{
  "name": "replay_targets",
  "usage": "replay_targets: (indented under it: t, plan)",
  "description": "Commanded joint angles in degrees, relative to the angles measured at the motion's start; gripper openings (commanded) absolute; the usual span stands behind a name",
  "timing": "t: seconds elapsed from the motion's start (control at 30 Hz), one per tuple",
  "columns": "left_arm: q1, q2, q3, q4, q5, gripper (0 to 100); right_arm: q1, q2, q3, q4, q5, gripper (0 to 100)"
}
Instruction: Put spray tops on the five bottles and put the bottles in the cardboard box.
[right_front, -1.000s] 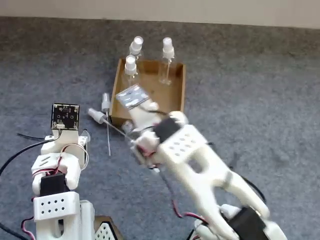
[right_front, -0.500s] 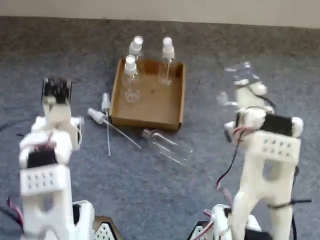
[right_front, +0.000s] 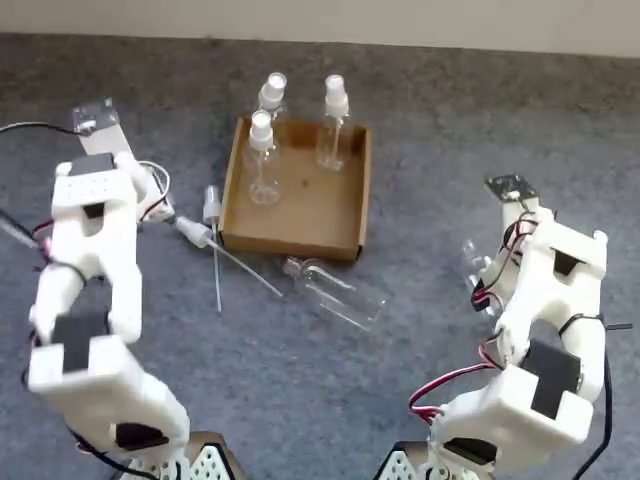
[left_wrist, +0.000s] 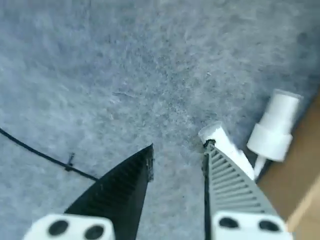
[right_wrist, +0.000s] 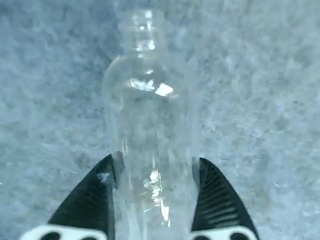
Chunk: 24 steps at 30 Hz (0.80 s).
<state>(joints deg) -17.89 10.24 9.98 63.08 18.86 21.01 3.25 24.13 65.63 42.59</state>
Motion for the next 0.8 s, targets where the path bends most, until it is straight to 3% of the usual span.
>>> replay_targets:
  t: [0.0, 0.17, 0.77]
  plan:
    - [3.47, 5.58, -7.52, 0.88, 7.65, 16, 1.71, -0.31, -0.48, -0.92, 0.62, 4.7]
    - [4.88, 7.69, -10.15, 0.70, 14.51, 16, 4.35, -0.22, -0.48, -0.92, 0.97, 12.7]
    - [7.69, 8.31, -1.01, -3.16, 15.03, 16, 4.79, -0.13, -0.04, -1.01, 0.97, 12.7]
